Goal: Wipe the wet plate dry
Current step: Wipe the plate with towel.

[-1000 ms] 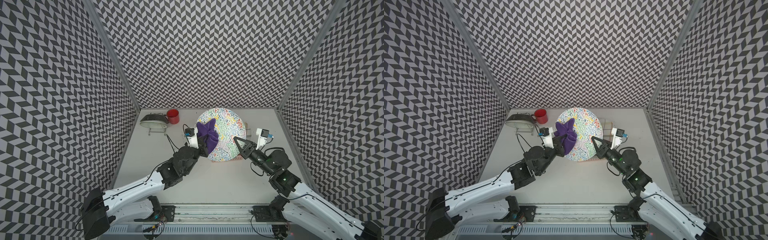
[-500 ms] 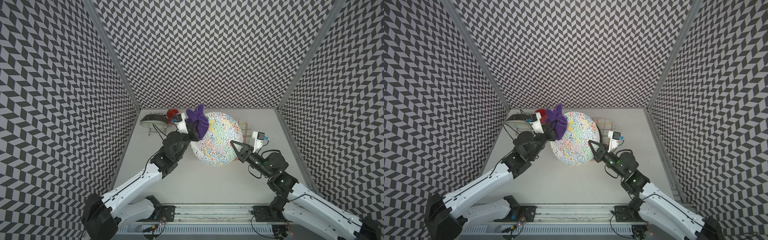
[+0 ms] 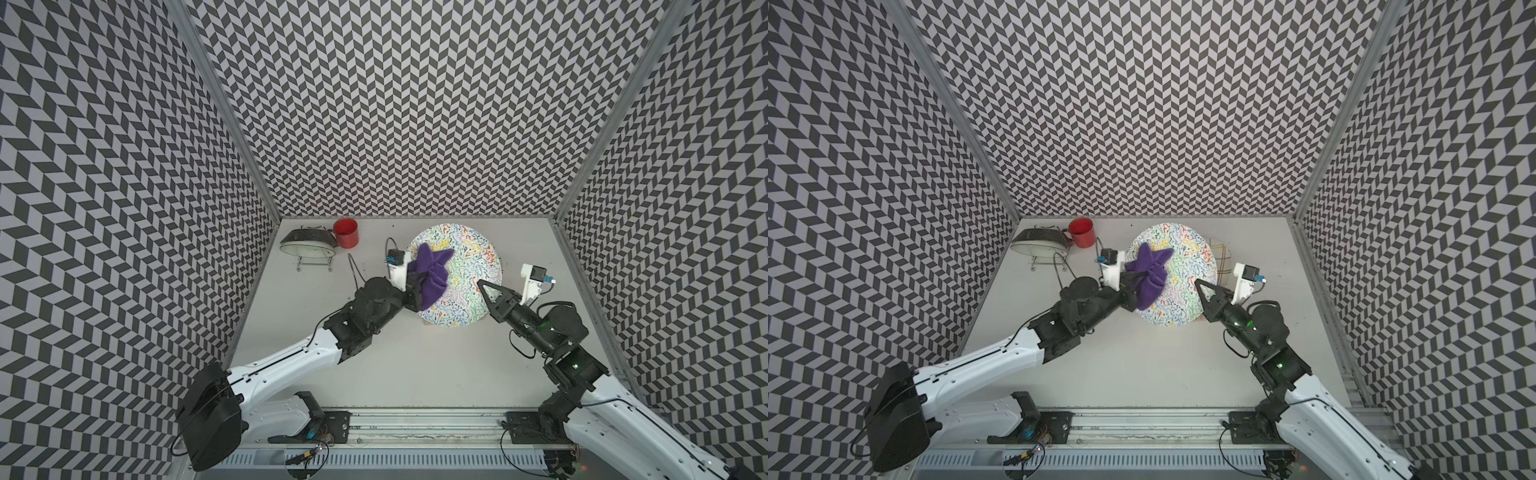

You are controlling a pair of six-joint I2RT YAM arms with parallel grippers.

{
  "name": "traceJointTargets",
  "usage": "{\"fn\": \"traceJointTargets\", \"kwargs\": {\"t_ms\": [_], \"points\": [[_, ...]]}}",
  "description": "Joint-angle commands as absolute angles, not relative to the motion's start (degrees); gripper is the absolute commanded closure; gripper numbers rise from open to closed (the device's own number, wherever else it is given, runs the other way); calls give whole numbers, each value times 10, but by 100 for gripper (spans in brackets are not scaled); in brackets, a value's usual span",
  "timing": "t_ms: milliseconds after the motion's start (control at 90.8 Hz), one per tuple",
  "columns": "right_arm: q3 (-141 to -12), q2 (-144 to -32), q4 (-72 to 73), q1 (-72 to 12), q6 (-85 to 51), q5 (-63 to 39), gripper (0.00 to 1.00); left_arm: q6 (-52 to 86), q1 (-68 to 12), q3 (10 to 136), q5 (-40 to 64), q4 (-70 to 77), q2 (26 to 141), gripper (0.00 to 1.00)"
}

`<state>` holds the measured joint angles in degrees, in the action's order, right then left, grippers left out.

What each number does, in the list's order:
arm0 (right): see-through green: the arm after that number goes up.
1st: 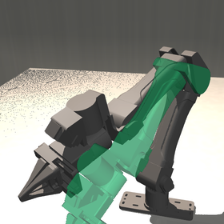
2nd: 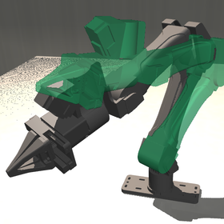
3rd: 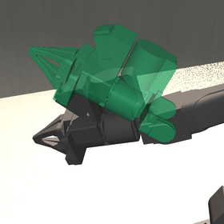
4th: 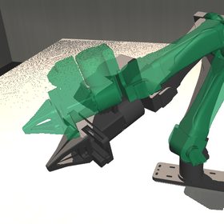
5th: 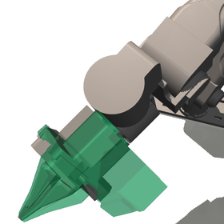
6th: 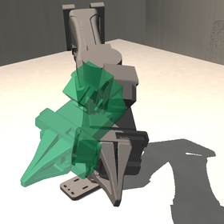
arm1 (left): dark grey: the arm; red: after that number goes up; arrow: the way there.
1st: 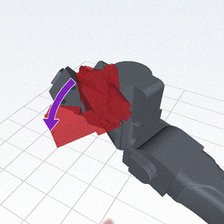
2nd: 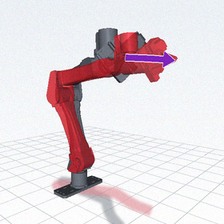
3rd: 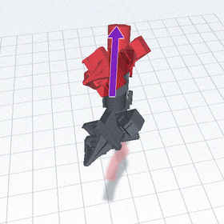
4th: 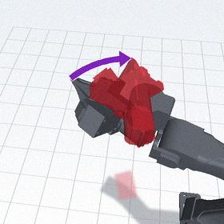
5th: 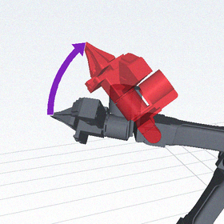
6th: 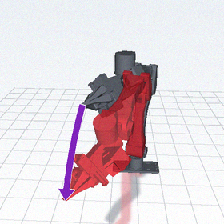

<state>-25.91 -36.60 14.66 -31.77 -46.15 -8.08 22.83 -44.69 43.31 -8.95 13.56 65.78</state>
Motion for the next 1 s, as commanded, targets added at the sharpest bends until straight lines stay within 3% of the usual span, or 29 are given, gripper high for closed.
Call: {"fn": "traceJointTargets", "kwargs": {"t_ms": [0,99,209,286,419,518,628,716,826,925,991], "points": [[-296,-336,336,-336,-489,-218,100,258,-411,417,-106,77,638,100],[-281,-349,363,-407,-466,-162,100,222,-455,425,-55,119,656,100],[-295,-363,379,-422,-465,-86,100,163,-592,457,-123,126,716,100],[-327,-364,348,-411,-453,-59,100,172,-628,450,-159,135,742,100],[-364,-362,272,-410,-395,-90,100,202,-579,422,-180,138,706,100],[-314,-376,329,-433,-407,-171,100,248,-481,435,-125,127,668,100],[-249,-365,379,-452,-431,-158,100,276,-403,483,-90,88,671,100],[-222,-355,400,-450,-455,-103,100,253,-403,490,-45,98,683,100],[-271,-354,309,-416,-463,-52,100,237,-449,450,-30,142,677,100],[-310,-357,299,-344,-492,-93,100,230,-478,405,-52,164,637,100],[-326,-359,316,-292,-530,-144,100,282,-453,380,-25,176,594,100]]}}
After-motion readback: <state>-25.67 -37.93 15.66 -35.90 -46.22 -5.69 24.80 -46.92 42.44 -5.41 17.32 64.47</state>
